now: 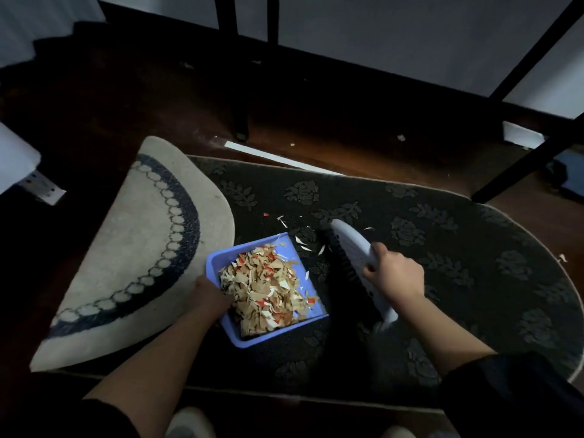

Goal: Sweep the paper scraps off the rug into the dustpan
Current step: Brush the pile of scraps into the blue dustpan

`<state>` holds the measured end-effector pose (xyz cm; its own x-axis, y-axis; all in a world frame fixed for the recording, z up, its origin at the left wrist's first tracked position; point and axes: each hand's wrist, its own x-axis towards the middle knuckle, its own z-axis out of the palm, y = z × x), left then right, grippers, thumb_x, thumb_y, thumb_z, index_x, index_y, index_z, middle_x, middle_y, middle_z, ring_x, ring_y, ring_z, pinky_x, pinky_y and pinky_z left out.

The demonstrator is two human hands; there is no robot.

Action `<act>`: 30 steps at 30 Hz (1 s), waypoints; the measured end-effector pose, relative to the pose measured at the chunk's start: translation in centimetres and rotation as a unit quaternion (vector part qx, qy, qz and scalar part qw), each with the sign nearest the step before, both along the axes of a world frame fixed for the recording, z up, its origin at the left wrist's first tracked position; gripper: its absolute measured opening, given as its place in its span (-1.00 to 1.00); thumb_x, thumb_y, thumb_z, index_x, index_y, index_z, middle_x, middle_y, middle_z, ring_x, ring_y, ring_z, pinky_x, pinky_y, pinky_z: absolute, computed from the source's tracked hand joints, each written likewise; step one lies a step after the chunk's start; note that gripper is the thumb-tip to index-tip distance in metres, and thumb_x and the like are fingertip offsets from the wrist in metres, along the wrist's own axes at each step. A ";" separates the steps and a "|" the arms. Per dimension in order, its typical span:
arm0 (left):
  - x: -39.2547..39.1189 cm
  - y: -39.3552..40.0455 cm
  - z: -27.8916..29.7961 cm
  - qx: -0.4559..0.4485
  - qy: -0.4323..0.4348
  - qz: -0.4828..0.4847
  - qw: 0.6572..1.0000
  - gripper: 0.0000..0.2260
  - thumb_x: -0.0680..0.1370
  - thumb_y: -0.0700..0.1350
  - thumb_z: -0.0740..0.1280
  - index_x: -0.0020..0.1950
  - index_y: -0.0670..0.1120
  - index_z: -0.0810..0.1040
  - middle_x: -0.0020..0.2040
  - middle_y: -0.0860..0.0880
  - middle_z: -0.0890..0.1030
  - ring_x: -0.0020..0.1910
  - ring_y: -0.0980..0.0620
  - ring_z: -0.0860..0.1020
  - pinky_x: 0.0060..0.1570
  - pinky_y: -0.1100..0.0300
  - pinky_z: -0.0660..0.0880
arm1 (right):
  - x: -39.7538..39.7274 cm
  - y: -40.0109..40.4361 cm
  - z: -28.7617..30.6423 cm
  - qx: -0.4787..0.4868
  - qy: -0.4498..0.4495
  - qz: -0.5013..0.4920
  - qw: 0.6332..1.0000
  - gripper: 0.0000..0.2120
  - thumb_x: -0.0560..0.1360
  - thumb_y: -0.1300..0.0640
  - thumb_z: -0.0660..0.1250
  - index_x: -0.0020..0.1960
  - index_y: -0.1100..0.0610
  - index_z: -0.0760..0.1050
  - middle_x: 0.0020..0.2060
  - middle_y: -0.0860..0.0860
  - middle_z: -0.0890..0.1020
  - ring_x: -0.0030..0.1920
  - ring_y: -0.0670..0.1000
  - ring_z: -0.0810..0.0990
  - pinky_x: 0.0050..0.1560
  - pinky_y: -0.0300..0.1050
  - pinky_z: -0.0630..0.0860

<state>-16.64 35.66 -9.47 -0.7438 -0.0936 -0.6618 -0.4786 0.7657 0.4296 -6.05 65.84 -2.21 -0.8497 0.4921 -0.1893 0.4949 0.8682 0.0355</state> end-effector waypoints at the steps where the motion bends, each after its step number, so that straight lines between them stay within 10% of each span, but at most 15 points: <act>1: 0.0 0.0 0.0 -0.007 -0.001 -0.005 1.000 -0.22 0.46 -0.19 0.45 0.51 -0.31 0.04 0.47 -0.30 0.24 0.42 -0.20 0.32 0.29 0.04 0.32 | -0.1 -0.1 -0.3 -0.001 -0.009 0.003 1.000 -0.66 0.50 -0.06 0.22 0.22 0.06 0.35 -0.04 0.07 0.63 -0.06 0.17 0.61 -0.22 -0.08 0.40; 20: -0.5 -0.6 -0.7 -0.002 -0.001 -0.013 1.000 -0.25 0.41 -0.06 0.48 0.48 -0.25 0.21 0.39 -0.29 0.37 0.32 -0.20 0.43 0.24 0.00 0.42 | 0.1 0.5 1.1 -0.008 0.017 0.028 0.999 -0.59 0.49 -0.12 0.22 0.30 -0.04 0.34 -0.02 0.05 0.64 -0.03 0.15 0.62 -0.17 -0.08 0.45; 30: -0.3 -0.2 -1.3 -0.006 0.001 -0.044 0.999 -0.16 0.48 -0.11 0.44 0.54 -0.32 -0.02 0.52 -0.30 0.13 0.50 -0.19 0.20 0.41 0.05 0.23 | -1.4 -3.0 -1.5 -0.038 -0.030 0.087 0.995 -0.65 0.47 -0.12 0.21 0.20 0.01 0.39 0.00 0.08 0.64 0.01 0.17 0.61 -0.12 -0.06 0.49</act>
<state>-16.91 35.43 -10.79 -0.7504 -0.0354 -0.6600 -0.4089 0.8094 0.4215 -7.43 62.80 -3.75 -0.9071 0.3199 -0.2735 0.3350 0.9422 -0.0089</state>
